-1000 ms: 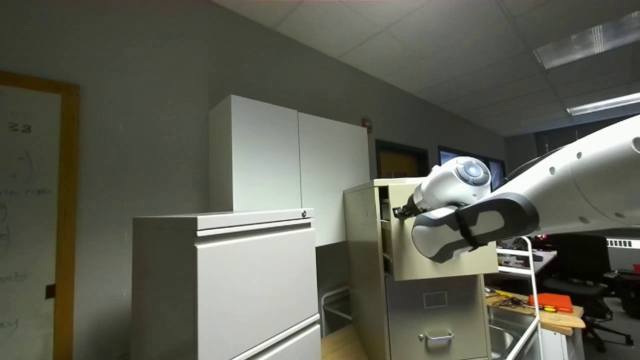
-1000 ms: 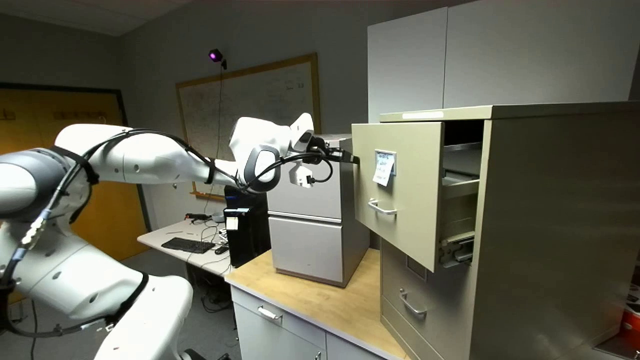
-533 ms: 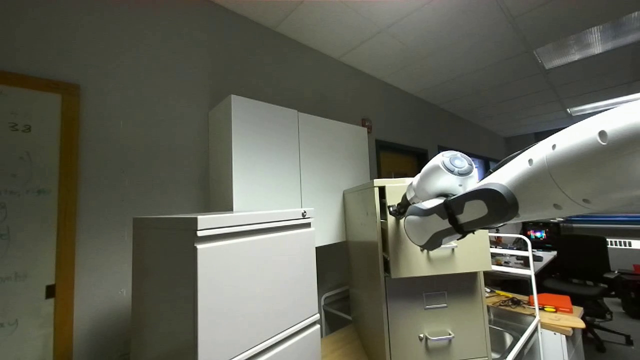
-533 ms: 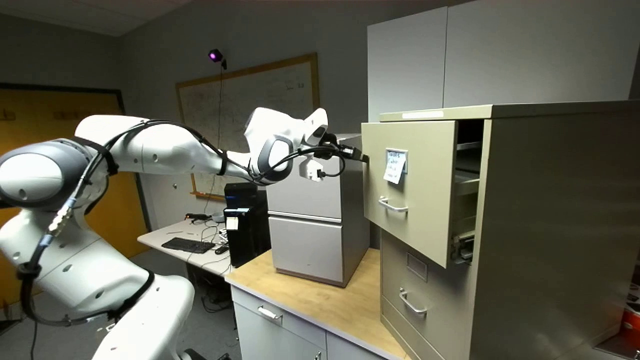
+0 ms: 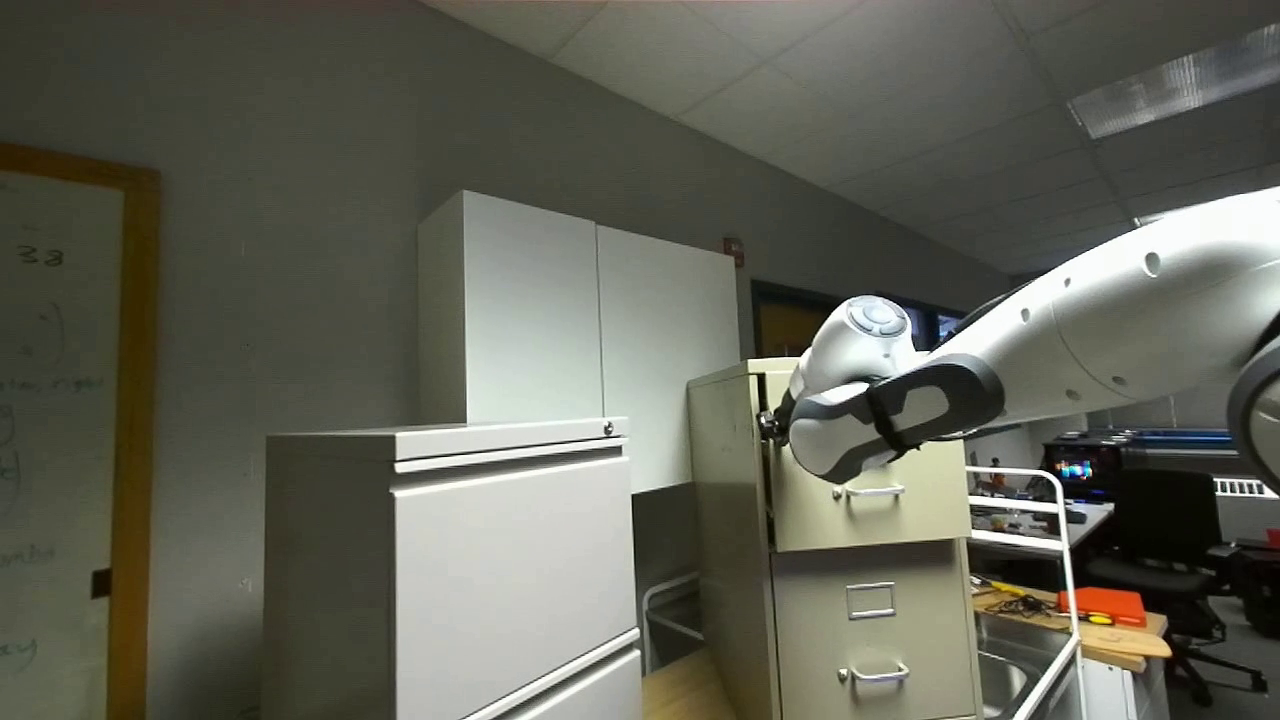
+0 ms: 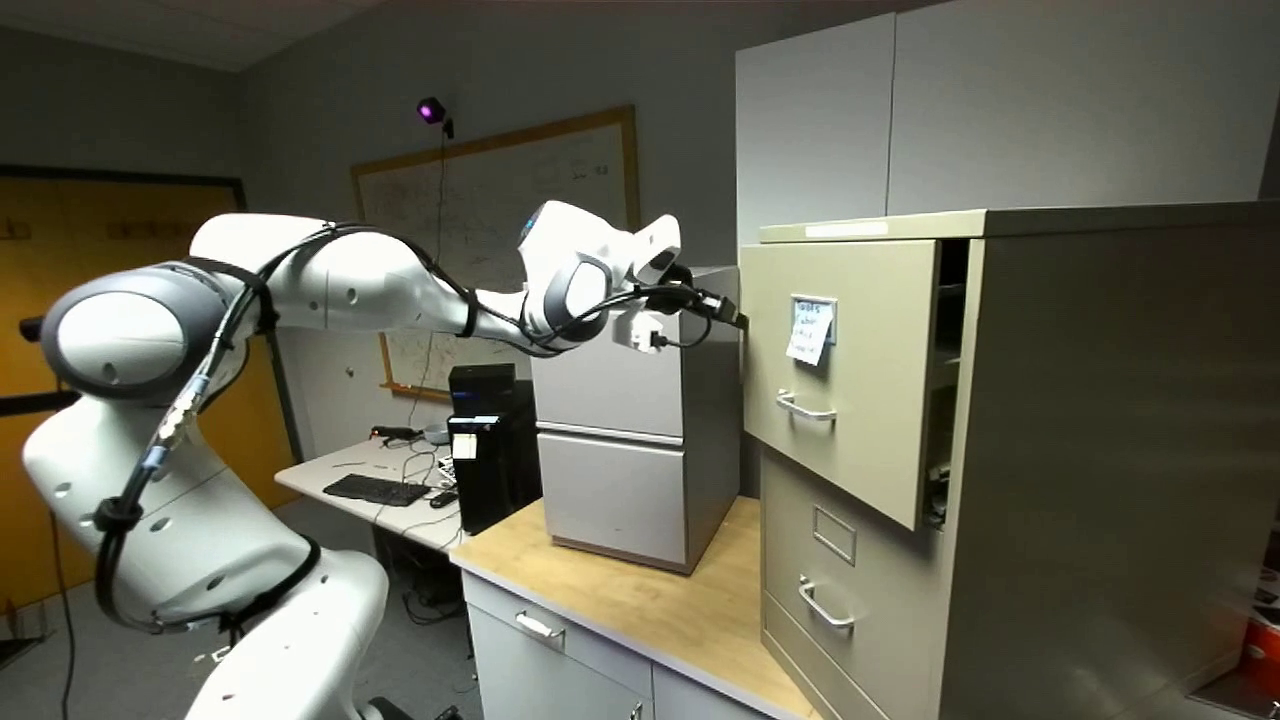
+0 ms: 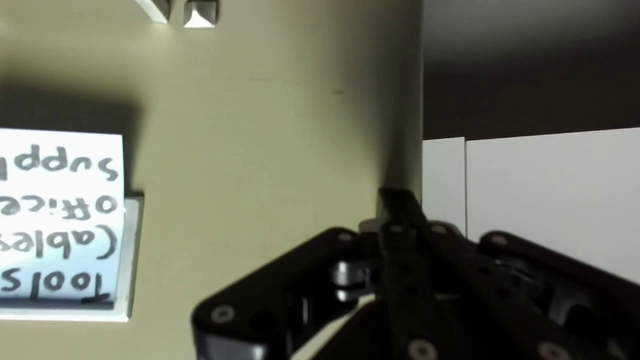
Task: Close the top drawer of the beige file cabinet
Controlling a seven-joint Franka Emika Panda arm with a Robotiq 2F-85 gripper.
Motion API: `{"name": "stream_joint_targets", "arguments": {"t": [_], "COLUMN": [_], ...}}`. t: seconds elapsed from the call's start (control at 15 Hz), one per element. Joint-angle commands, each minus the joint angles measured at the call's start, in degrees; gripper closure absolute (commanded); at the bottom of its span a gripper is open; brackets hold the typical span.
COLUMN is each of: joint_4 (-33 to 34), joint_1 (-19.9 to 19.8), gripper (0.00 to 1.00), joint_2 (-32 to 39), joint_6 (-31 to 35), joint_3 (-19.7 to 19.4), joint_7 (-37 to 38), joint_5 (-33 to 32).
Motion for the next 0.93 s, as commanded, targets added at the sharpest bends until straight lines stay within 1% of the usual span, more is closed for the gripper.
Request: {"name": "stream_joint_targets", "arguments": {"t": [0.0, 0.07, 0.13, 0.33, 0.47, 0.6, 0.73, 0.8, 0.87], "joint_4": [9.6, 10.7, 11.7, 15.4, 18.0, 20.5, 20.3, 19.9, 19.7], "joint_1": [-0.9, -1.0, 1.8, 3.3, 5.0, 7.8, 7.6, 3.0, 8.4], "gripper": [1.0, 1.0, 1.0, 1.0, 1.0, 1.0, 1.0, 1.0, 1.0], "joint_2": [12.2, 13.1, 14.4, 17.6, 20.0, 22.4, 22.4, 21.5, 21.8], "joint_6": [-0.9, -1.7, -2.7, -5.2, -6.8, -8.6, -8.3, -8.0, -8.7], "joint_3": [4.0, 4.3, 1.8, 0.6, -1.1, -3.5, -3.6, 0.8, -4.1], "joint_7": [1.2, 1.2, 3.8, 6.8, 9.0, 10.6, 10.5, 8.2, 10.1], "joint_5": [-0.6, -0.6, -4.2, -8.2, -11.3, -13.6, -13.7, -10.0, -13.2]}}
